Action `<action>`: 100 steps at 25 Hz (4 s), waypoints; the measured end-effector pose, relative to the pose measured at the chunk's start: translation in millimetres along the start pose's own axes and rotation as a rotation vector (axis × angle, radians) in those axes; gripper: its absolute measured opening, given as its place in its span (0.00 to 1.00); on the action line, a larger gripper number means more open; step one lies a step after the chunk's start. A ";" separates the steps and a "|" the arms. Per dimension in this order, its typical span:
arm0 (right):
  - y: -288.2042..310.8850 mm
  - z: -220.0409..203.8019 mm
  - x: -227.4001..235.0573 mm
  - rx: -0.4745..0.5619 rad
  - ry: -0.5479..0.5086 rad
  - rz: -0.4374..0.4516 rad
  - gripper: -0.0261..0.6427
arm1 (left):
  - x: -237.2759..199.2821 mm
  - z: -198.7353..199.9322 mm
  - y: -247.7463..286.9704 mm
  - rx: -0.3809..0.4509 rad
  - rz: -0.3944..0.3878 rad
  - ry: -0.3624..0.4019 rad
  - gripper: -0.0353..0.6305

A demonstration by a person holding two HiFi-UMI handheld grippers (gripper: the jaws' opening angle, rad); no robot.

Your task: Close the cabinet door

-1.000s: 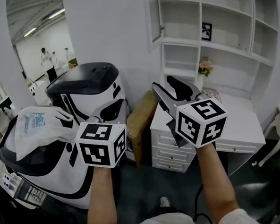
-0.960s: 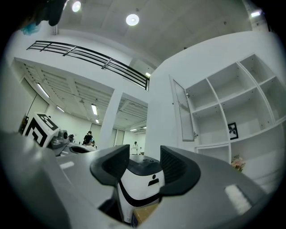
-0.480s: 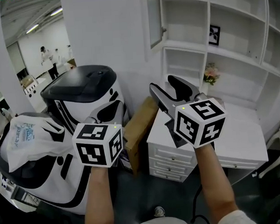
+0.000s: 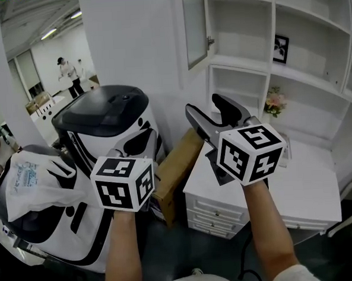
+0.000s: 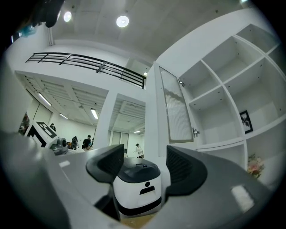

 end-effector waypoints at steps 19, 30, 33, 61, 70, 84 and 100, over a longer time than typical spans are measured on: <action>61.6 -0.5 33.6 0.008 0.001 -0.031 0.49 | -29.5 3.4 68.8 0.017 -0.059 0.000 0.05; 127.5 5.2 52.4 0.022 -0.003 -0.126 0.49 | -75.5 19.4 134.7 0.052 -0.178 0.024 0.05; 140.2 6.4 56.5 0.016 -0.009 -0.158 0.49 | -82.7 23.9 150.1 0.066 -0.222 0.026 0.05; 172.9 8.8 73.4 -0.012 -0.010 -0.365 0.39 | -89.8 36.4 216.7 0.102 -0.527 0.054 0.05; 165.8 9.6 75.4 -0.002 -0.021 -0.379 0.36 | -84.8 30.6 221.1 0.094 -0.559 0.057 0.05; 138.5 13.2 87.3 0.001 -0.032 -0.413 0.28 | -67.5 31.4 216.1 0.101 -0.579 0.068 0.05; 105.0 15.0 112.7 0.002 -0.017 -0.365 0.24 | -24.1 42.9 219.1 0.117 -0.561 0.098 0.05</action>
Point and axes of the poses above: the fingertips, and each gripper's own axes: y forward along the fingers, x to its right, z out of its top, the point moved 4 cm from there along -y, backward along the fingers, and after that the axes turned 5 degrees about -x, right-handed, at the moved point
